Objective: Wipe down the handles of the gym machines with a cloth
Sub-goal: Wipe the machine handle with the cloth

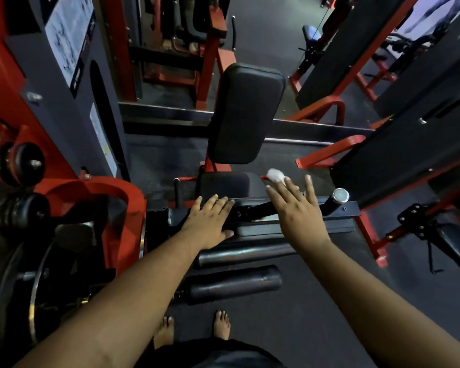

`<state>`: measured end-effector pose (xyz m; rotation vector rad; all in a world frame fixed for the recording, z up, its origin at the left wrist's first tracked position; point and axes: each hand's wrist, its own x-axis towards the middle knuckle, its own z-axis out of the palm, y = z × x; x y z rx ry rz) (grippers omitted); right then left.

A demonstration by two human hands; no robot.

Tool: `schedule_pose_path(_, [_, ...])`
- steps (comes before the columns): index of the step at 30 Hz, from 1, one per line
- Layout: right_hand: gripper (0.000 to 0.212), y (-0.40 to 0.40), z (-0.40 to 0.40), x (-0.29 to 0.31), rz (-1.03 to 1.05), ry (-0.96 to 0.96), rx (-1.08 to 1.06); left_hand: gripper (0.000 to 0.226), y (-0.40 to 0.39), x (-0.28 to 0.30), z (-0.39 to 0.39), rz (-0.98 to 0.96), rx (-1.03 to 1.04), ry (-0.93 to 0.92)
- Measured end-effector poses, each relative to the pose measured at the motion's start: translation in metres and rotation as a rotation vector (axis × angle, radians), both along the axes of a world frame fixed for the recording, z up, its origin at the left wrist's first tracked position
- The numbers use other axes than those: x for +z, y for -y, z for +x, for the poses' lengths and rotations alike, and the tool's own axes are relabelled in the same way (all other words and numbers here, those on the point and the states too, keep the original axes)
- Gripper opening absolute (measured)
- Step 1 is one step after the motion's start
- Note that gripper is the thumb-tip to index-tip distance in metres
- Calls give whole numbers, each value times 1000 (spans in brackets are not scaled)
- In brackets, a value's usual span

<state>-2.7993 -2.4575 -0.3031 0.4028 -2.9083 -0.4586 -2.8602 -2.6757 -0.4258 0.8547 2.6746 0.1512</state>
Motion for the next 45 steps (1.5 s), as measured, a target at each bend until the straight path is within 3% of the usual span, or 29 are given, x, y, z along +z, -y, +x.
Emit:
schedule_pose_path(2, [60, 4, 2, -4, 132, 112, -187, 89, 0, 2, -1, 1, 3, 20])
schedule_pose_path(4, [57, 11, 5, -13, 184, 118, -233, 89, 0, 2, -1, -10, 0, 24])
schedule_pose_path(12, [44, 44, -30, -42, 103, 286, -89, 90, -1, 4, 1, -17, 19, 13])
schedule_pose_path(16, [55, 48, -24, -48, -72, 407, 60, 91, 0, 3, 1, -26, 24, 3])
schedule_pose_path(19, [55, 35, -12, -28, -226, 216, 177, 91, 1, 3, 0, -37, -3, 17])
schedule_pose_path(22, [54, 10, -5, -5, -105, -28, 93, 90, 1, 3, -1, -21, -7, 25])
schedule_pose_path(27, [61, 2, 19, -8, 171, 188, -93, 89, 0, 2, -2, -18, 5, 60])
schedule_pose_path(30, [58, 9, 13, -24, 157, 161, -12, 90, 0, 3, -2, -21, 10, 55])
schedule_pose_path(36, [62, 33, -8, -42, 113, 355, 76, 90, 0, 4, 0, -30, 17, 34])
schedule_pose_path(38, [58, 31, -10, -40, 44, 329, 154, 91, 0, 5, 1, -31, 17, 33])
schedule_pose_path(40, [57, 28, -9, -30, 7, 180, 188, 91, 0, 5, 0, -40, 7, 36])
schedule_pose_path(42, [60, 20, -7, -16, -5, 66, 101, 91, 0, 4, -1, -39, -3, 38])
schedule_pose_path(45, [58, 4, -1, -6, 79, 42, -44, 91, 0, 4, -1, -25, 7, 48])
